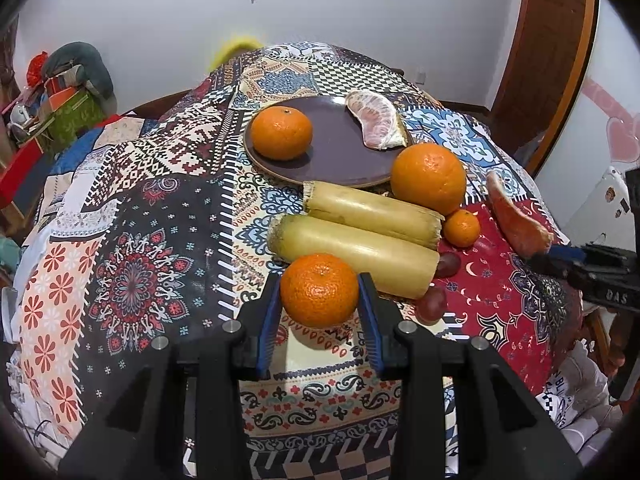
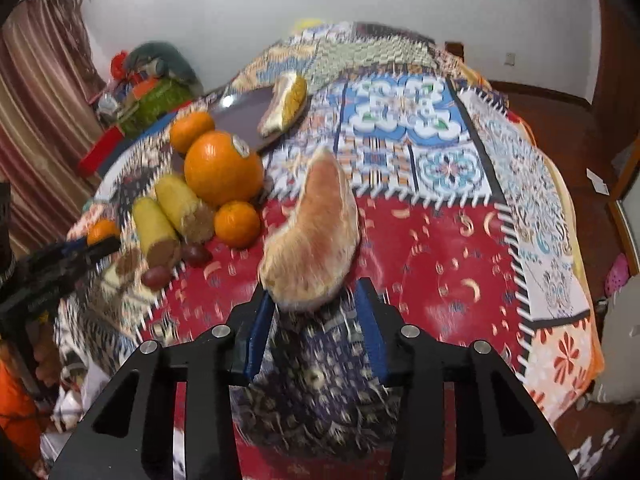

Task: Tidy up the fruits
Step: 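Grasp the large pink pomelo segment with the right tool and lift it, then grasp the small tangerine with the left tool while the right tool carries the pomelo segment toward the plate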

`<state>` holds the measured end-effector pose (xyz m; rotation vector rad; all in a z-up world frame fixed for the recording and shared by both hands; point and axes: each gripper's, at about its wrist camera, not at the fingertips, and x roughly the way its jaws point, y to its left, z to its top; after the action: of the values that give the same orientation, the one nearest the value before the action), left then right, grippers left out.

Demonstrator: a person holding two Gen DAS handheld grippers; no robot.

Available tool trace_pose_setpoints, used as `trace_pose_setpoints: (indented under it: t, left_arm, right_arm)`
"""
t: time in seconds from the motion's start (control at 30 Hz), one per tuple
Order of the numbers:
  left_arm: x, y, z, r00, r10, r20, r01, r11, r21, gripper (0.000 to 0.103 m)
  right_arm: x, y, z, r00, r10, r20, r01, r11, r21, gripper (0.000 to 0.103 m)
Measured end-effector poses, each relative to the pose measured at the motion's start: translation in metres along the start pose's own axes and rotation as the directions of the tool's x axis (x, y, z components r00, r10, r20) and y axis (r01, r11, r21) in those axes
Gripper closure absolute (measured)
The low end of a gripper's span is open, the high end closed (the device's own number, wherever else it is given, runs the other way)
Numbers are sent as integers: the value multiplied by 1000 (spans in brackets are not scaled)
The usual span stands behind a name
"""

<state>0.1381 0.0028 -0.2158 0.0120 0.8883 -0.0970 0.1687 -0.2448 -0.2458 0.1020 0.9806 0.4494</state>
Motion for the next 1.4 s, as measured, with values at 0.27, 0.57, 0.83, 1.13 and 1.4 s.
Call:
trace_pose_setpoints:
  t: [0.27,0.57,0.83,1.13,1.4]
  left_arm:
    - [-22,9,15,997,16,70,-15,1000,-14,66]
    - [-28,10,21,996,4,94,-2,1000,-22,66]
    - [-22,5,23,996,-11,89,13,1000,-23,66]
    - [-19,4,30,995,-14,98,17,1000,-24,66]
    - [-10,4,46,993,-13,115,15,1000,-20,66]
  right_arm:
    - [-21,6,10,997,59,52,-60,998,14,57]
    - [17,11,37,998,-34,60,32,999,26,56]
    - [45,18,31,998,-52,21,52,999,1,53]
    - [33,8,34,999,-10,52,9,1000,18,79]
    - [2,24,44,990,-11,137,20,998,-58,82]
